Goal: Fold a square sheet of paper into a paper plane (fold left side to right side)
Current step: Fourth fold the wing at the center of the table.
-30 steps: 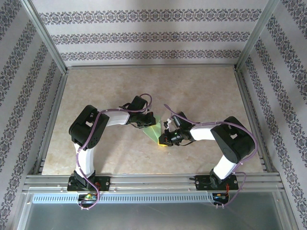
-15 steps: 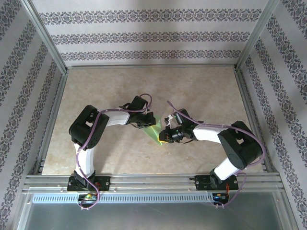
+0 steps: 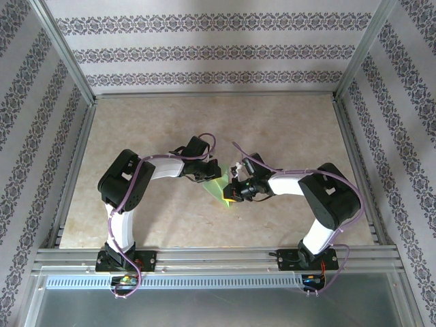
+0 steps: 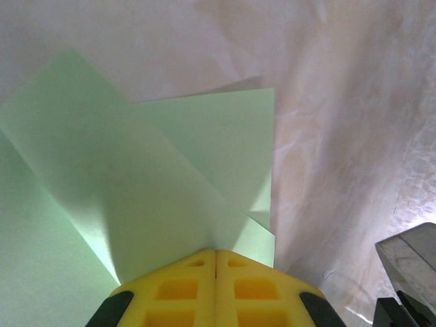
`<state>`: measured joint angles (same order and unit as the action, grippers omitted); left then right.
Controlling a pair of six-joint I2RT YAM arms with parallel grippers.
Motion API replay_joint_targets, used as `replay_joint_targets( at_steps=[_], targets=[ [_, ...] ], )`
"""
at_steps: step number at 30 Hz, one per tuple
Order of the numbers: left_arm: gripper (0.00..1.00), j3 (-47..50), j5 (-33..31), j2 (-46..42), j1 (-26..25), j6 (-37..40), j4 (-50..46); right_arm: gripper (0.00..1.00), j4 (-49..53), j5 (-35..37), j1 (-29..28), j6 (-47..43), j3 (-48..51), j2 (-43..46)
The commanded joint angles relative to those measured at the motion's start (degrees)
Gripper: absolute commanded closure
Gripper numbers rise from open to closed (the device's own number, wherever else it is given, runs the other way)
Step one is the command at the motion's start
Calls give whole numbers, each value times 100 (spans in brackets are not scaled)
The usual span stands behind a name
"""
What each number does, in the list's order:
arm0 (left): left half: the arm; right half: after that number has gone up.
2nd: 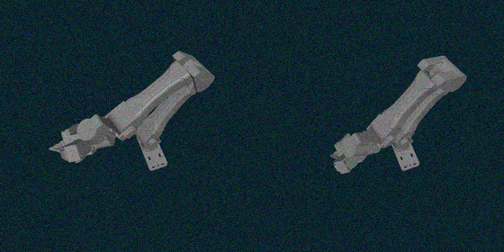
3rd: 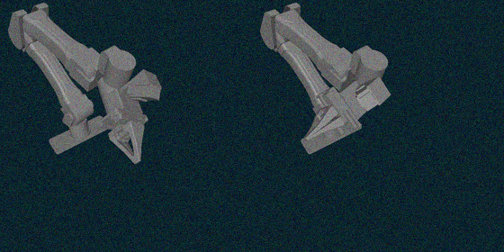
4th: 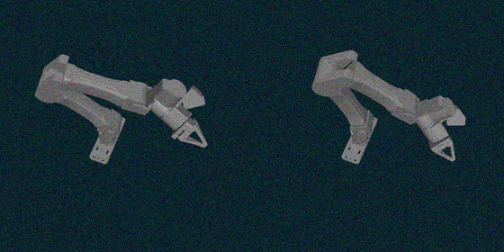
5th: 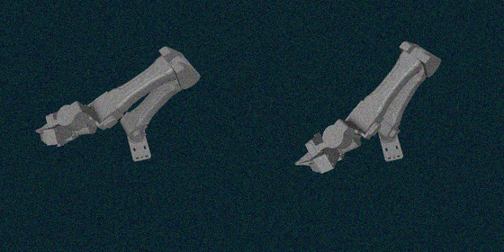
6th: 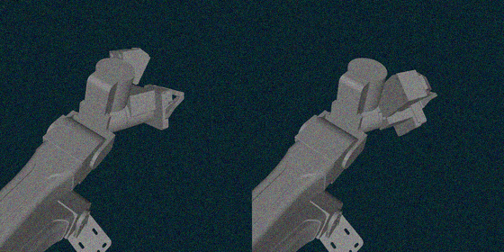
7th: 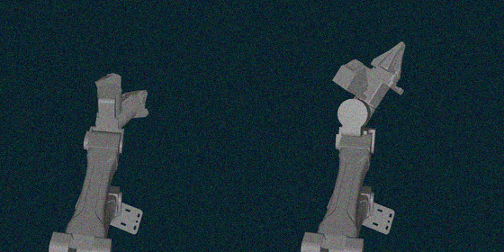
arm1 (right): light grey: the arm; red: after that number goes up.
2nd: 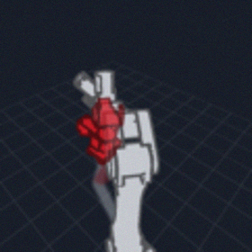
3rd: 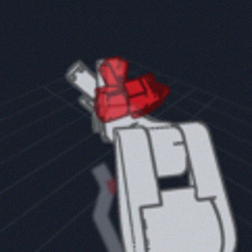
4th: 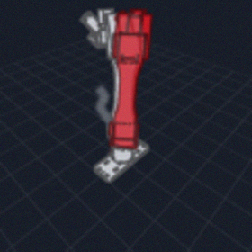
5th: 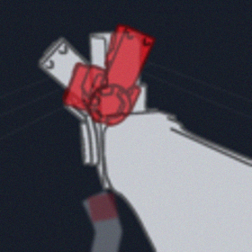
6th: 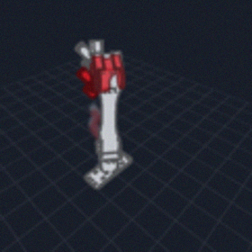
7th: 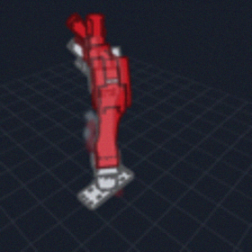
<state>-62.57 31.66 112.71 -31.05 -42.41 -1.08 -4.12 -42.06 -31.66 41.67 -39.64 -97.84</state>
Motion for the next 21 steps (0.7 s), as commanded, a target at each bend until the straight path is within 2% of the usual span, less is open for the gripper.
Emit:
replay_joint_targets(
  at_steps=[1, 21],
  targets=[
    [98, 140, -215, 252, -40, 23, -321, 92, -67, 5, -66, -126, -23, -103],
    [98, 149, -239, 252, -24, 32, -339, 92, -89, 104, -189, -89, 290, -57]
  ],
)
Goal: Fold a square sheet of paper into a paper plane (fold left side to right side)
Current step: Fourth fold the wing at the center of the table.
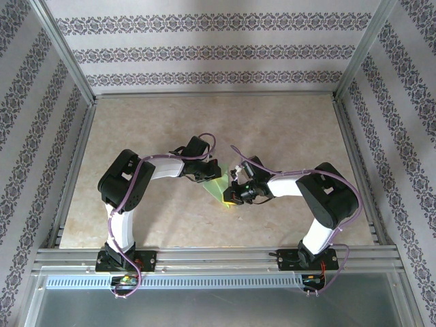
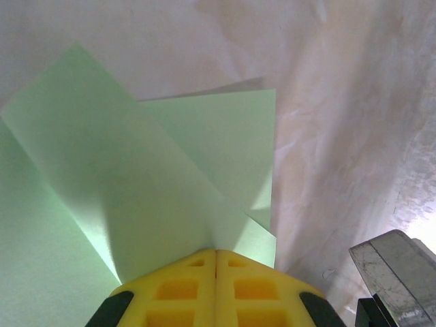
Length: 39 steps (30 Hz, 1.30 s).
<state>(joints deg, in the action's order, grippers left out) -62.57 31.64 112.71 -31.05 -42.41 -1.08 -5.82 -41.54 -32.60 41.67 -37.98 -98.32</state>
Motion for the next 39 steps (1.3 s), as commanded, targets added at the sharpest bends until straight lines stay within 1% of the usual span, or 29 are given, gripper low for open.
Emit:
replay_joint_targets(
  at_steps=[1, 8, 13, 19, 25, 39],
  targets=[
    [98, 149, -233, 252, -24, 39, -344, 92, 82, 41, -95, -82, 124, -2],
    [98, 161, -241, 252, -25, 36, -340, 92, 55, 17, -94, -36, 100, 209],
    [98, 169, -241, 252, -24, 32, -330, 92, 46, -10, 40, -27, -27, 402],
    [98, 175, -240, 252, -24, 27, -331, 93, 99, -4, 80, -141, -347, 95],
    [98, 169, -239, 261, -24, 16, -315, 93, 126, 185, 37, -222, -482, -146],
    [98, 170, -254, 261, -17, 15, -328, 93, 135, 256, -97, -203, -242, -182]
  ],
)
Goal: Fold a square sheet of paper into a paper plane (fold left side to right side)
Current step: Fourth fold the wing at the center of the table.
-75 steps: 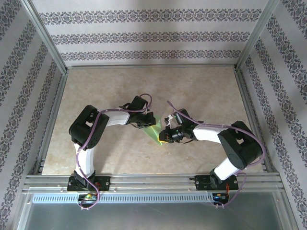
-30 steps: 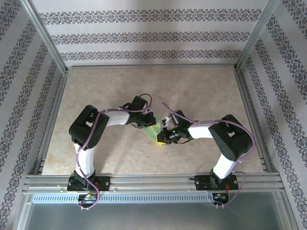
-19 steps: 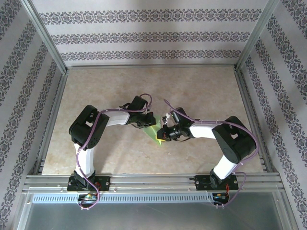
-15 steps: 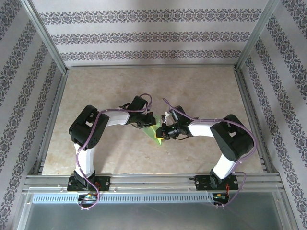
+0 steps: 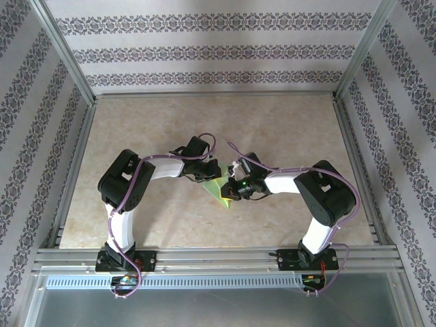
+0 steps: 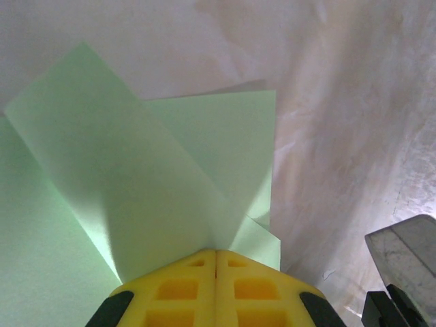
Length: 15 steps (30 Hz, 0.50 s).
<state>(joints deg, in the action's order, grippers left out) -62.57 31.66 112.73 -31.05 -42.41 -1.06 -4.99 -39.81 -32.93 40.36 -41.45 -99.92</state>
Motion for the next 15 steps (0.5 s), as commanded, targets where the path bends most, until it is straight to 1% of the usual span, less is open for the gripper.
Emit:
replay_joint_targets(
  at_steps=[1, 15],
  targets=[
    [98, 171, -254, 259, -16, 14, -333, 93, 51, 88, -72, -63, 131, -19],
    [98, 168, -279, 276, 1, -4, -359, 93, 53, 99, -186, 40, 381, 148]
  ],
)
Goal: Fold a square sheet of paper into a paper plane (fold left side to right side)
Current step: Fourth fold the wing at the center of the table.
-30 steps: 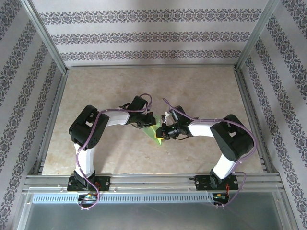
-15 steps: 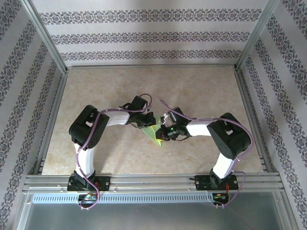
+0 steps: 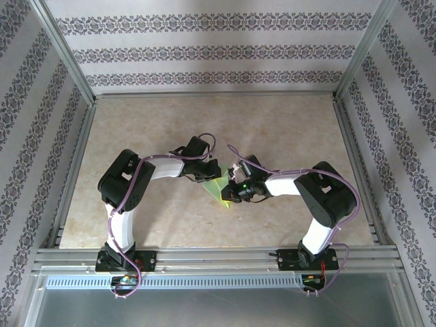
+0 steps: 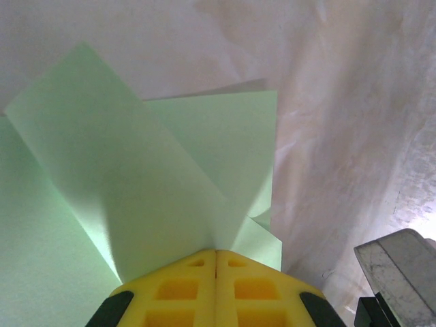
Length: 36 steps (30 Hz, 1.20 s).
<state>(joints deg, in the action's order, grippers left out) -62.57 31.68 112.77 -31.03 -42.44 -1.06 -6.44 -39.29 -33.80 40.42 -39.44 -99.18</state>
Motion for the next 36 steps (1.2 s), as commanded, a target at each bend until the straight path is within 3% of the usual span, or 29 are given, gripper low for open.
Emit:
replay_joint_targets(
  at_steps=[1, 36],
  targets=[
    [98, 167, -289, 272, -8, -6, -355, 93, 198, 44, -106, 42, 199, 91],
    [98, 176, -367, 316, 26, -46, -451, 93, 117, 97, -535, 443, 783, 354]
  ],
)
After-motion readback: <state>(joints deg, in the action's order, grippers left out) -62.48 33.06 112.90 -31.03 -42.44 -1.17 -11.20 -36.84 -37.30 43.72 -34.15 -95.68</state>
